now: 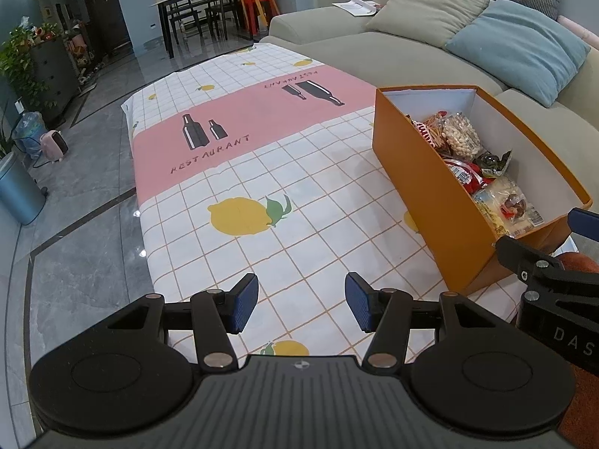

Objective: Organize snacks

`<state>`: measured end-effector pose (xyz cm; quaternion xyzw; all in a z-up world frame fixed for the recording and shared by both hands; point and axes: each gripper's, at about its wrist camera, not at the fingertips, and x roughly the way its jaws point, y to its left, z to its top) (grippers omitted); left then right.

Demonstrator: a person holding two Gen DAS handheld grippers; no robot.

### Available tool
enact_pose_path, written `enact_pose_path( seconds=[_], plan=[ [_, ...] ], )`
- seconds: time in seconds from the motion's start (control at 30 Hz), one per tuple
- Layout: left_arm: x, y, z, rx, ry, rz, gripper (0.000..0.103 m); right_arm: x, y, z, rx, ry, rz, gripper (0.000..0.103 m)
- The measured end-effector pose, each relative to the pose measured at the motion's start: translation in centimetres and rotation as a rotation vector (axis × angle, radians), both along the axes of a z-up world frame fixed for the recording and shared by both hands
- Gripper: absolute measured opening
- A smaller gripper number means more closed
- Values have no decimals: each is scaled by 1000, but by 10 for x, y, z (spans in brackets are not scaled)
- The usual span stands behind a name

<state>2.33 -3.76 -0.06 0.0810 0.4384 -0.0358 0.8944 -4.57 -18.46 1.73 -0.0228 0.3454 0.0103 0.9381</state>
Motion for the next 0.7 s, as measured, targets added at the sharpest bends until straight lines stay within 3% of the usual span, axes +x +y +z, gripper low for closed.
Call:
enact_pose_path(
  seconds=[0.7],
  plan=[
    [-3, -3, -2, -1, 8, -8, 63, 6, -3, -5, 4, 30, -10, 78]
  ],
)
